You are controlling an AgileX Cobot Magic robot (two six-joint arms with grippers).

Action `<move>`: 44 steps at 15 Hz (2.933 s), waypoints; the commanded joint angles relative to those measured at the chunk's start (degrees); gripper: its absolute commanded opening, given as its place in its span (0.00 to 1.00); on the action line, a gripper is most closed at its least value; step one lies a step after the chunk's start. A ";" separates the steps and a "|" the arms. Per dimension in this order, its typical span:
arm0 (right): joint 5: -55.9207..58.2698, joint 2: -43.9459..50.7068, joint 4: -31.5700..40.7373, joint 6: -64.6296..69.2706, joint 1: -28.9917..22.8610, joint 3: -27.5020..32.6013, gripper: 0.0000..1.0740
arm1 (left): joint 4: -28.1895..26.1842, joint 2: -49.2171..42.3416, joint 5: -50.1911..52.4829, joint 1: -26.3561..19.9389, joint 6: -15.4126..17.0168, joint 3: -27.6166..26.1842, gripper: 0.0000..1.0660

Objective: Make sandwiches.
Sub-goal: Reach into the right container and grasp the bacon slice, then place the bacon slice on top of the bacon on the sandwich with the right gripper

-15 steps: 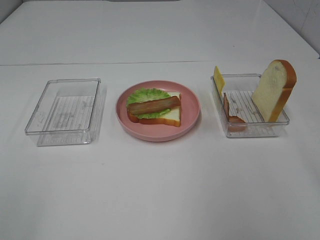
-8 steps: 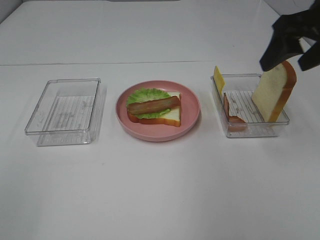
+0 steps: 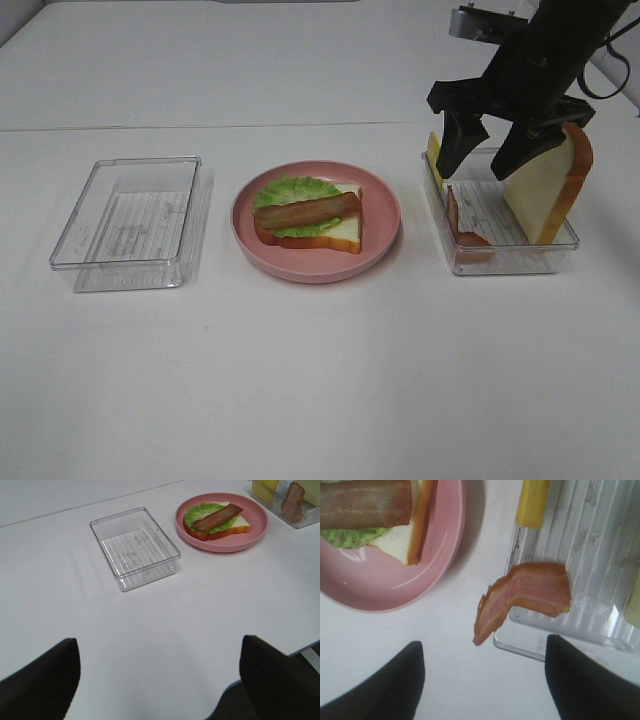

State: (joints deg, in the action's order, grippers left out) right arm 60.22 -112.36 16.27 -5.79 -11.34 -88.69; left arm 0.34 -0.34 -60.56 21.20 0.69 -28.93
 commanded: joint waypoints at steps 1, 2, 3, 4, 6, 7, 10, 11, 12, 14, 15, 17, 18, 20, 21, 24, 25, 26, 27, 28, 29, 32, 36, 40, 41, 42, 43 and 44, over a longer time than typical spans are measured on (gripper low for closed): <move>0.92 -3.32 1.03 0.46 -0.11 -1.49 0.58 | -0.34 -1.15 0.63 -0.06 -0.17 0.34 0.77; 0.92 -4.47 1.03 0.46 -0.11 -1.49 0.58 | -0.34 -1.15 0.63 -0.06 -0.17 0.34 0.77; 0.63 -5.33 1.03 0.46 -0.11 -1.49 0.58 | -0.34 -1.15 0.63 -0.06 -0.17 0.34 0.77; 0.00 -6.07 1.03 0.46 -0.11 -1.49 0.57 | -0.34 -1.15 0.63 -0.06 -0.17 0.34 0.77; -0.63 -8.08 1.03 0.46 -0.11 -1.72 0.49 | -0.34 -1.15 0.63 -0.06 -0.17 0.34 0.77; -0.63 -8.42 1.15 0.46 -0.11 -1.66 0.46 | -0.34 -1.15 0.63 -0.06 -0.17 0.34 0.77; -0.80 -8.48 1.43 0.46 -0.11 -1.66 0.17 | -0.34 -1.15 0.63 -0.06 -0.17 0.34 0.77; -0.80 -8.48 1.49 0.46 -0.11 -1.78 0.08 | -0.34 -1.15 0.63 -0.06 -0.17 0.34 0.77; -0.80 -8.48 1.49 0.46 -0.11 -1.78 0.02 | -0.34 -1.15 0.63 -0.06 -0.17 0.34 0.77; -0.52 -8.02 1.49 0.46 -0.11 -1.78 0.00 | -0.34 -1.15 0.63 -0.06 -0.17 0.34 0.77; -0.23 -7.16 1.49 0.46 -0.11 -1.78 0.00 | -0.34 -1.15 0.63 -0.06 -0.17 0.34 0.77; 0.80 -4.53 1.66 0.46 -0.11 -1.78 0.00 | -0.34 -1.15 0.63 -0.06 -0.17 0.34 0.77; 1.78 -2.69 2.23 0.46 -0.11 -1.78 0.00 | -0.34 -1.15 0.63 -0.06 -0.17 0.34 0.77; 3.09 0.80 4.41 0.23 -0.11 -1.78 0.00 | -0.34 -1.15 0.63 -0.06 -0.17 0.34 0.77; 3.32 2.98 6.59 -0.63 -0.11 -1.78 0.00 | -0.34 -1.15 0.63 -0.06 -0.17 0.34 0.77; 2.86 7.16 22.23 -9.22 -0.11 -1.78 0.00 | -0.34 -1.15 0.63 -0.06 -0.17 0.34 0.77; 2.64 7.05 28.65 -12.49 -0.11 -1.78 0.00 | -0.34 -1.15 0.63 -0.06 -0.17 0.34 0.77; 1.60 6.47 34.32 -15.64 -0.52 -1.78 0.00 | -0.34 -1.15 0.63 -0.06 -0.17 0.34 0.77; -0.11 5.90 37.82 -18.28 -1.38 -1.78 0.00 | -0.34 -1.15 0.63 -0.06 -0.23 0.34 0.77; -2.18 4.98 41.02 -21.08 -2.69 -1.78 0.00 | -0.34 -1.15 0.63 -0.06 -0.29 0.34 0.77; -4.30 3.95 44.23 -23.61 -4.18 -1.78 0.00 | -0.34 -1.15 0.63 -0.06 -0.34 0.34 0.77; -11.34 -0.80 50.48 -27.10 -8.37 -1.78 0.00 | -0.34 -1.15 0.63 -0.06 -0.34 0.34 0.77; -20.80 -7.28 56.95 -27.10 -10.08 -1.78 0.00 | -0.34 -1.15 0.63 -0.06 -0.34 0.34 0.77; -24.18 -13.98 59.99 -26.59 -10.08 -1.78 0.00 | -0.34 -1.15 0.63 -0.06 -0.34 0.34 0.77; -23.43 -14.38 62.05 -26.59 -10.08 -1.78 0.00 | -0.34 -1.15 0.63 -0.06 -0.34 0.34 0.77; -23.38 -14.38 64.63 -26.81 -10.08 -1.78 0.00 | -0.34 -1.15 0.63 -0.06 -0.34 0.34 0.77; -22.86 -14.38 67.72 -28.07 -10.08 -1.78 0.00 | -0.34 -1.15 0.63 -0.06 -0.34 0.34 0.77; -22.69 -14.38 69.56 -30.31 -10.08 -1.78 0.00 | -0.34 -1.15 0.63 -0.06 -0.34 0.34 0.77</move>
State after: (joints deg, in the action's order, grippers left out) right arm 36.90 -127.08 83.94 -34.38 -21.37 -90.13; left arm 0.34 -0.34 -60.56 21.20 0.57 -28.93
